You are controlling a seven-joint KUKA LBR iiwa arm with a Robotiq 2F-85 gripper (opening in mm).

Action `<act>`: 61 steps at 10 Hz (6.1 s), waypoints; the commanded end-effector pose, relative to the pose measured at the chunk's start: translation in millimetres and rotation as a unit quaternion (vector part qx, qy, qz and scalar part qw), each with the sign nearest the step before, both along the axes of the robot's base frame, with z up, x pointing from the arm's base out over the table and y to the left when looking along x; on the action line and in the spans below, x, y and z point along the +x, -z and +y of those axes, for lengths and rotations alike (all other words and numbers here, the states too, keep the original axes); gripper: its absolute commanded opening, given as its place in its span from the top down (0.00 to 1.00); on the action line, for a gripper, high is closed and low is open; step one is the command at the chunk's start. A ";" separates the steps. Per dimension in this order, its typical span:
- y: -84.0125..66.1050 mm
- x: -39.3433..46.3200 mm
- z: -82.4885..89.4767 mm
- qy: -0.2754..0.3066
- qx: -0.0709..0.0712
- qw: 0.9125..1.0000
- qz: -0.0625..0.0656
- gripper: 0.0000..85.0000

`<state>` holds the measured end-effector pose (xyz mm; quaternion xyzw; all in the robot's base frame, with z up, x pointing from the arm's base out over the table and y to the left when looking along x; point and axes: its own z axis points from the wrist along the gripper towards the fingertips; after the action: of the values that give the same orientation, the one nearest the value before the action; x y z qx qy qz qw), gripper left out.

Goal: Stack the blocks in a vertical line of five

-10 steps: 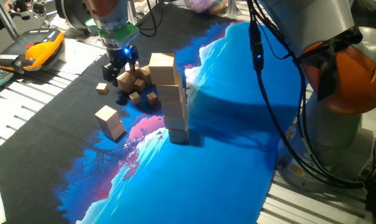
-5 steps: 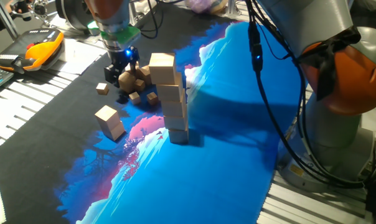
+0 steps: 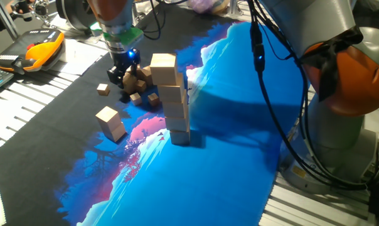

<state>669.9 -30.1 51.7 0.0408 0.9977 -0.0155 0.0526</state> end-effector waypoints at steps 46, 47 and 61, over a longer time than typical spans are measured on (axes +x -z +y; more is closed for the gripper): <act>-117.5 -75.4 199.7 0.060 0.011 0.998 0.035 1.00; -115.6 -74.9 201.4 0.047 0.006 0.998 0.033 1.00; -99.3 -77.7 203.1 0.032 -0.010 0.999 0.026 0.80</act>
<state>592.3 173.2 151.3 0.0725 0.9966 -0.0288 0.0273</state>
